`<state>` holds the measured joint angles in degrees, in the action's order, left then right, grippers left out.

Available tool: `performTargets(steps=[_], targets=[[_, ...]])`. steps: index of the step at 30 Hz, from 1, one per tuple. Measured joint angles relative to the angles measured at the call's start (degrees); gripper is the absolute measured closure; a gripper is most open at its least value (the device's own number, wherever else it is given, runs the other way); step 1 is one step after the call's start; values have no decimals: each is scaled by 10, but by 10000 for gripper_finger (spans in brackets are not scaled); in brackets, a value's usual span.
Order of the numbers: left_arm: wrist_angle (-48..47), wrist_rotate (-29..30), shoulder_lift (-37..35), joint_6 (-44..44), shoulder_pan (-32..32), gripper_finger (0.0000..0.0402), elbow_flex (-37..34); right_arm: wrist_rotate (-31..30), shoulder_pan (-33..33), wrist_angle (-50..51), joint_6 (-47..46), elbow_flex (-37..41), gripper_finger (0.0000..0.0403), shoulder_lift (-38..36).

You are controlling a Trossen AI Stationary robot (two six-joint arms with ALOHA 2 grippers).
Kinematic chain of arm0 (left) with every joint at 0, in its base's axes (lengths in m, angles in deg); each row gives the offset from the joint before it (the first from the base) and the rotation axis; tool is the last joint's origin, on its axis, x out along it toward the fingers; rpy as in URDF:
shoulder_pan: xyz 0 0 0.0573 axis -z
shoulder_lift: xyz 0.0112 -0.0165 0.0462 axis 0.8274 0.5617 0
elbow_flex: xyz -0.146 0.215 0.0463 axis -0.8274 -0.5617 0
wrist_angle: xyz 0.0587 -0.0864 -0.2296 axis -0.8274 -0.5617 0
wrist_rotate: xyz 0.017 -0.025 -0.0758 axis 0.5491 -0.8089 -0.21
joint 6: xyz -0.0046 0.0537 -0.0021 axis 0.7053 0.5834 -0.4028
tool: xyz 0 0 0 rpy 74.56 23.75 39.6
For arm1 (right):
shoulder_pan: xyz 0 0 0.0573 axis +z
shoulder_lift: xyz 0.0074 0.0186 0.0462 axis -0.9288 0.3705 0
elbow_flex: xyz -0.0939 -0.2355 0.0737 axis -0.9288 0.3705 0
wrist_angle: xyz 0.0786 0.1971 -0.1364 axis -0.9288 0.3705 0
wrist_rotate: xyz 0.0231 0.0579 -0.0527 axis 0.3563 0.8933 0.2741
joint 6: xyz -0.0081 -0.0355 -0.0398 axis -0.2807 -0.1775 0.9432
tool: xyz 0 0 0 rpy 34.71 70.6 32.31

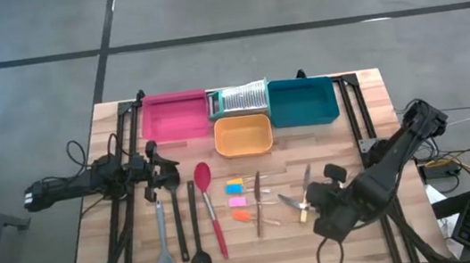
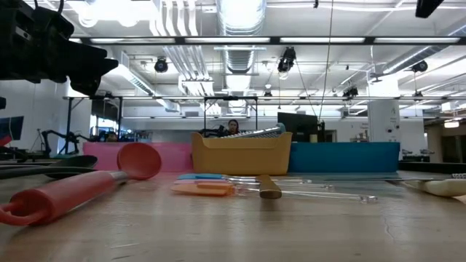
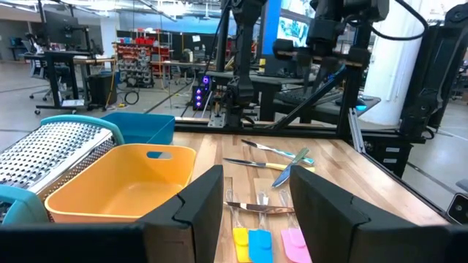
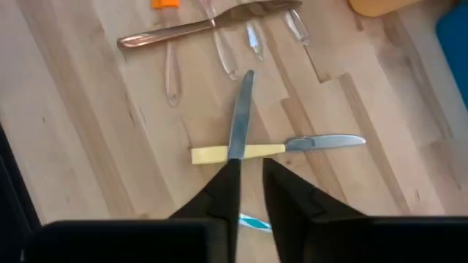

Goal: Pick & Place Kitchen Items
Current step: Put the green knife into the blue bin

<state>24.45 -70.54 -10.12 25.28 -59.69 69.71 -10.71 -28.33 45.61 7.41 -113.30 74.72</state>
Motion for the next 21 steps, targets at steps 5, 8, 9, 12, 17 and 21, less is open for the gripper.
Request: performTargets(steps=[5,8,9,12,17,21], targets=[[0,0,0,0,0,239,0,29,-1,0,-12,16,272,0],[0,0,0,0,0,238,0,35,-1,0,-33,36,243,-1],[0,0,0,0,0,239,0,40,-1,-1,-35,43,235,0],[0,0,0,0,0,238,0,46,-2,-14,-39,69,214,0],[0,0,0,0,0,239,0,75,-3,-70,-53,119,200,0],[0,0,0,0,0,239,0,99,-6,-112,-55,157,208,0]])
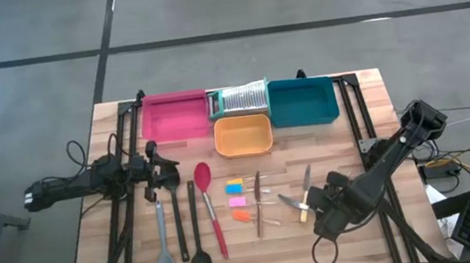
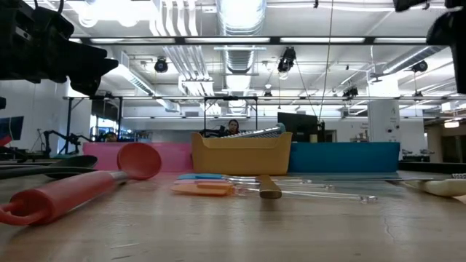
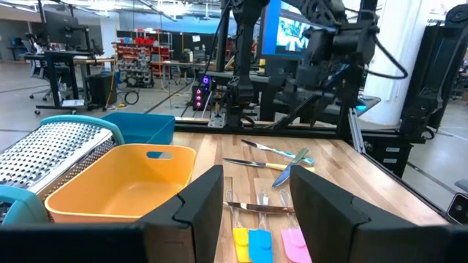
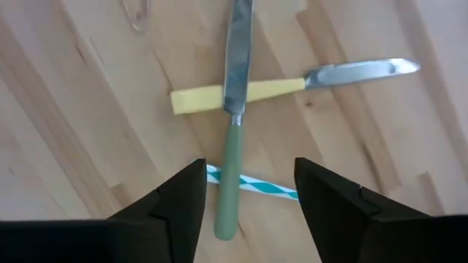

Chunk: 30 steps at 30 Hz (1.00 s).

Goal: Pick & Place Kitchen Items
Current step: Put the green knife into the blue bin

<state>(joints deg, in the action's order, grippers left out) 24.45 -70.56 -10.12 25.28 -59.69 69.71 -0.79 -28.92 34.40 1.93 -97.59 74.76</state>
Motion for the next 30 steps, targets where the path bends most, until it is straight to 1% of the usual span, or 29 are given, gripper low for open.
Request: performTargets(steps=[4,7,10,15,24,30], targets=[[0,0,0,0,0,238,0,6,0,-56,0,37,223,0],[0,0,0,0,0,238,0,24,-2,-108,4,66,234,-1],[0,0,0,0,0,239,0,40,-7,-142,5,91,245,-1],[0,0,0,0,0,238,0,42,-18,-179,5,124,261,-1],[0,0,0,0,0,239,0,42,-23,-229,1,167,274,-1],[0,0,0,0,0,238,0,46,-30,-288,2,204,274,-1]])
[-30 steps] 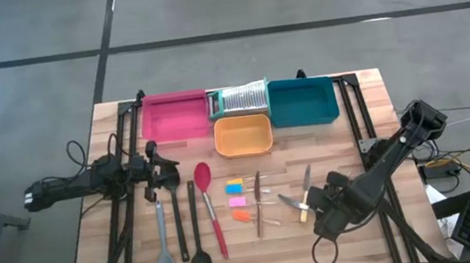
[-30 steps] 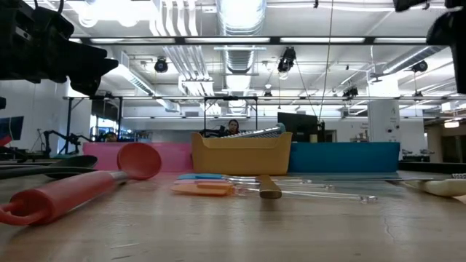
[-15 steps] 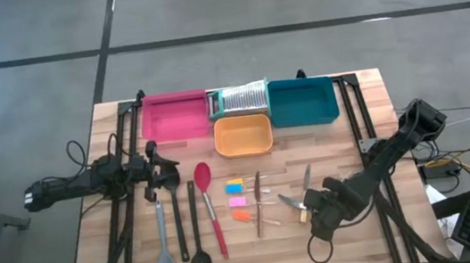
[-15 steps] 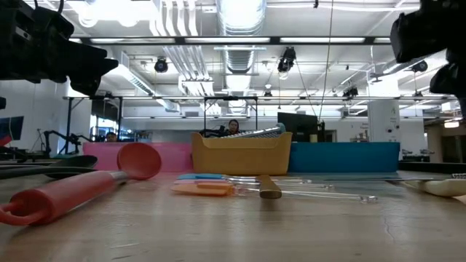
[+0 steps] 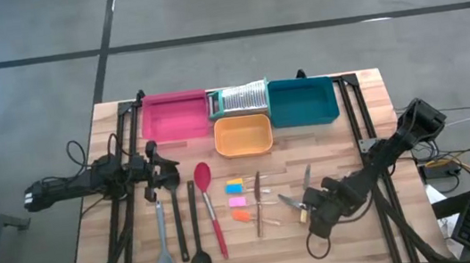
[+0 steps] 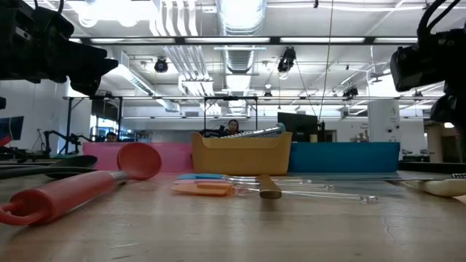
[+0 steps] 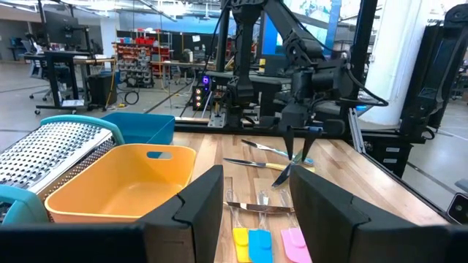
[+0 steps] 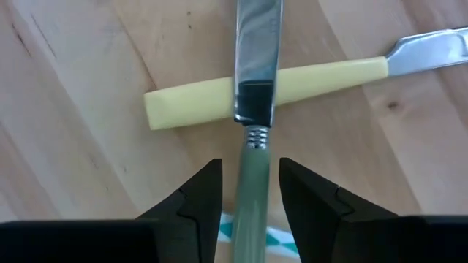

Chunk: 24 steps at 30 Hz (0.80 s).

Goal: Pick & Place Kitchen Items
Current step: Put the green knife into the blue bin

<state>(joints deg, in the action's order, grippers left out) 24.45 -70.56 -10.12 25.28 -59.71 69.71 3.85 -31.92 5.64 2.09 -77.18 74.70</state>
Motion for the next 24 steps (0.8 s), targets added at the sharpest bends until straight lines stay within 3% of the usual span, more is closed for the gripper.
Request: performTargets(steps=[11,16,22,24], targets=[[0,0,0,0,0,238,0,-20,-7,-11,1,22,259,0],[0,0,0,0,0,239,0,-31,-8,-11,10,22,294,0],[0,0,0,0,0,238,0,-31,-8,-11,10,22,363,0],[0,0,0,0,0,239,0,-30,-8,-11,11,22,365,0]])
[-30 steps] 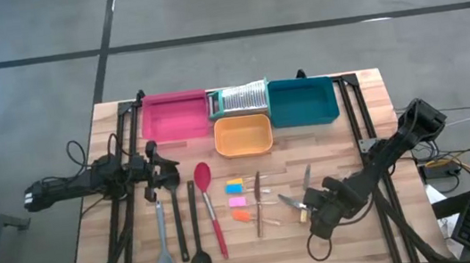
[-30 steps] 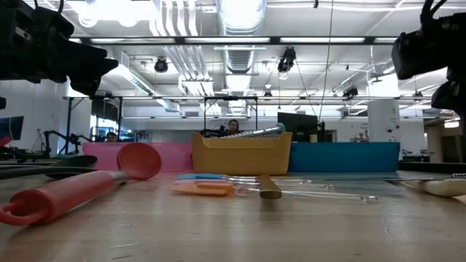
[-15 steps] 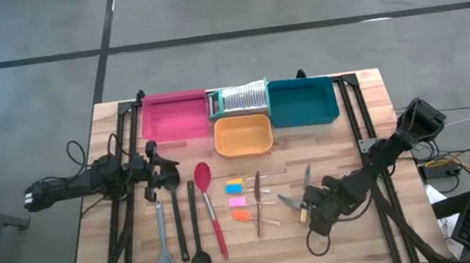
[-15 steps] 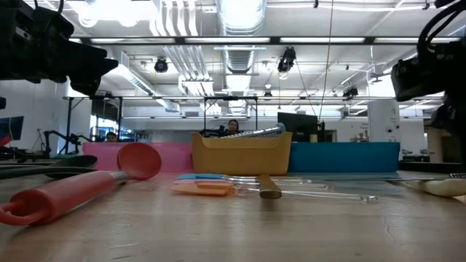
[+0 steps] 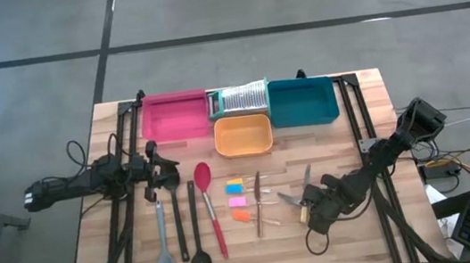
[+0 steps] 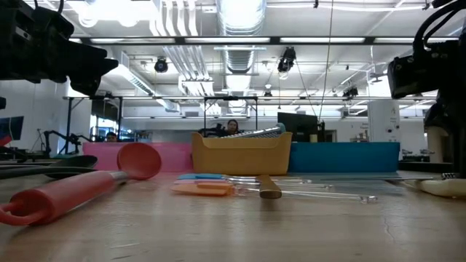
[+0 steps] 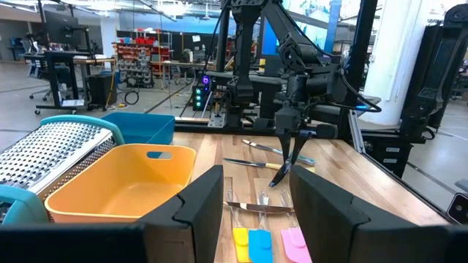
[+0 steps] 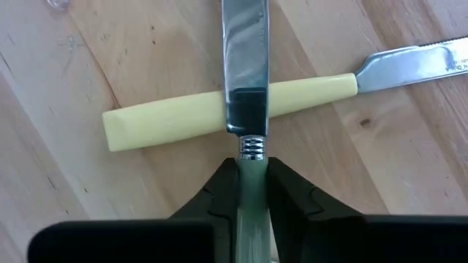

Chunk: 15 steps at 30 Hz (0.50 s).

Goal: Pick & Place Kitchen Items
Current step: Put the green knife into the blue bin

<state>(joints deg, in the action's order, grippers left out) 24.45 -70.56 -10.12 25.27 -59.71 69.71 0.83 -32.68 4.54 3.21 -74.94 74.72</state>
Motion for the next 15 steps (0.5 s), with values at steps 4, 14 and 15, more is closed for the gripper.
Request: performTargets(steps=[4,14,15], targets=[[0,0,0,0,0,239,0,1,0,0,0,0,365,0],[0,0,0,0,0,239,0,6,0,8,24,-17,365,-7],[0,0,0,0,0,239,0,6,0,14,31,-23,365,-9]])
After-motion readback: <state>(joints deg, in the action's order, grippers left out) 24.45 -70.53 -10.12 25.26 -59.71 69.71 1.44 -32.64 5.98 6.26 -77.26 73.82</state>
